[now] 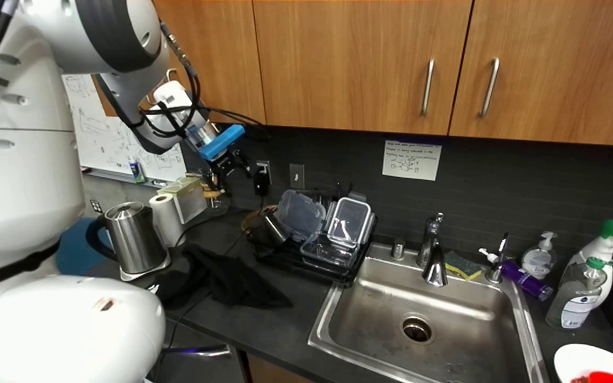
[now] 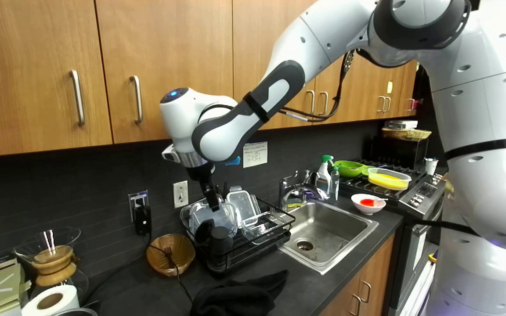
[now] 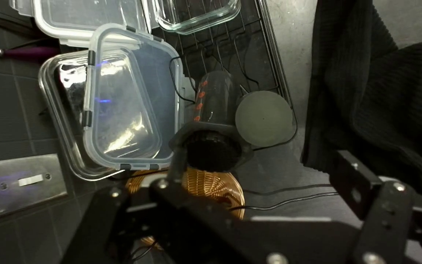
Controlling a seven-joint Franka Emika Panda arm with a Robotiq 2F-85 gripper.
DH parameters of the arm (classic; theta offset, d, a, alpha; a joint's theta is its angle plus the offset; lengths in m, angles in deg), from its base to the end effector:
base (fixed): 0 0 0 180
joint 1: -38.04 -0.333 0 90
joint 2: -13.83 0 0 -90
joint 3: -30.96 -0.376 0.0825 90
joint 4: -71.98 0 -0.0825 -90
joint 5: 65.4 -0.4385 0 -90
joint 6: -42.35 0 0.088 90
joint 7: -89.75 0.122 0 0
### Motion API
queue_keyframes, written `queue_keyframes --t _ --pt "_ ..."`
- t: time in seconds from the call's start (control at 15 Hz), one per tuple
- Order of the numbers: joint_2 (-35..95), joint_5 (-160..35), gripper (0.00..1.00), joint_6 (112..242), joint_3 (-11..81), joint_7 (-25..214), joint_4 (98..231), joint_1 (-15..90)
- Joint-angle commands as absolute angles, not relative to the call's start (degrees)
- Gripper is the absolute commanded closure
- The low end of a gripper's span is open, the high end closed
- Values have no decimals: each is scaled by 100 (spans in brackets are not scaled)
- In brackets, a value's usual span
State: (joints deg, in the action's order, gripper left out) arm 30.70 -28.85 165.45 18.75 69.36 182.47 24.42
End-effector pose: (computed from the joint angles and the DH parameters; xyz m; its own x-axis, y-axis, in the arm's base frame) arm 0.6215 0.2571 0.3508 0.4200 0.8654 -0.2734 0.8809 -0.3162 0.3522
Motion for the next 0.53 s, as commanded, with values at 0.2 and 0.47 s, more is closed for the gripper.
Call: queue_keyframes --t 0.2,0.47 --pt "2978 -2945 0 16677 1779 7171 18602 2289" --pt "2787 -3049 0 16666 1670 7659 19001 2156"
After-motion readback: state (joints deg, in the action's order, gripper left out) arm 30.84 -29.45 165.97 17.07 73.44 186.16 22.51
